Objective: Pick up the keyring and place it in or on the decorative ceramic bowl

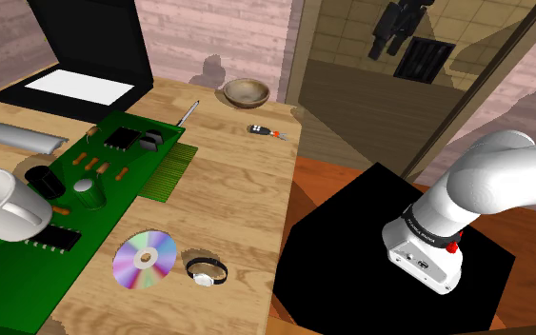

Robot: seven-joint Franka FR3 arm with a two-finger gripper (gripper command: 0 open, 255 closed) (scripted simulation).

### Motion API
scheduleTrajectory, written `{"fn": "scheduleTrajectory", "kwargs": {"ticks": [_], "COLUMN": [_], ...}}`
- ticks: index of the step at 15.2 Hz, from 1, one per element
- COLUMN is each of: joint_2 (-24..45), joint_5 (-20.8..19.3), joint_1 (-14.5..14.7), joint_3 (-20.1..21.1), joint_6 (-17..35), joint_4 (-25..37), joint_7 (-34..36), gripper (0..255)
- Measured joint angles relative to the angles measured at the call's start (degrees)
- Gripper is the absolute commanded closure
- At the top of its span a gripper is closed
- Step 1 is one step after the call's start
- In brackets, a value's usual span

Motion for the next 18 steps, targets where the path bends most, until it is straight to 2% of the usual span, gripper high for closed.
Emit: {"fn": "scheduleTrajectory", "kwargs": {"ticks": [4,14,18], "joint_2": [2.20,15.57,23.30], "joint_5": [0.50,1.33,0.78], "joint_1": [1.00,4.92,5.97], "joint_3": [1.35,6.65,8.67], "joint_6": [3.71,21.76,28.90], "joint_4": [-1.49,-6.01,-5.37], "joint_7": [0.01,-0.97,-1.25], "gripper": [0,0,0]}}
